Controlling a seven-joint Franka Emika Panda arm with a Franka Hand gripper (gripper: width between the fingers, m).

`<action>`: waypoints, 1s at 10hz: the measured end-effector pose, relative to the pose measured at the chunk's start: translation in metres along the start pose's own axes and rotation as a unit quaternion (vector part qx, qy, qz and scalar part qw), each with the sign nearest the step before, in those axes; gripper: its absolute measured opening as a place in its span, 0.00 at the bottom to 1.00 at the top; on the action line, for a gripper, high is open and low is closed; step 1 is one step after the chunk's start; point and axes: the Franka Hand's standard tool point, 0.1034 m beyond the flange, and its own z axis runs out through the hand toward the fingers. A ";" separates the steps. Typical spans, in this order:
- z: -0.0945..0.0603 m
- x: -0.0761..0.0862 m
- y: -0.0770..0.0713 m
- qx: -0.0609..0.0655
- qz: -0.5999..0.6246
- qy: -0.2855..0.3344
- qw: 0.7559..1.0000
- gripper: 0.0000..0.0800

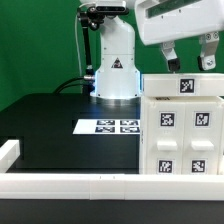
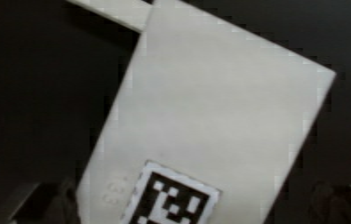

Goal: Assemble cabinet

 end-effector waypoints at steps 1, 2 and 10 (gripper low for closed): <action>0.000 0.000 0.000 0.000 -0.036 0.000 0.999 0.81; 0.000 0.000 0.000 0.000 -0.059 0.000 0.998 0.81; 0.000 -0.006 -0.007 -0.056 -0.506 -0.022 0.861 0.81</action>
Offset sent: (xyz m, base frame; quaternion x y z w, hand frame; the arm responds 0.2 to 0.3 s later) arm 0.0006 0.0080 0.0142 -0.1229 0.0131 -0.4102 0.9036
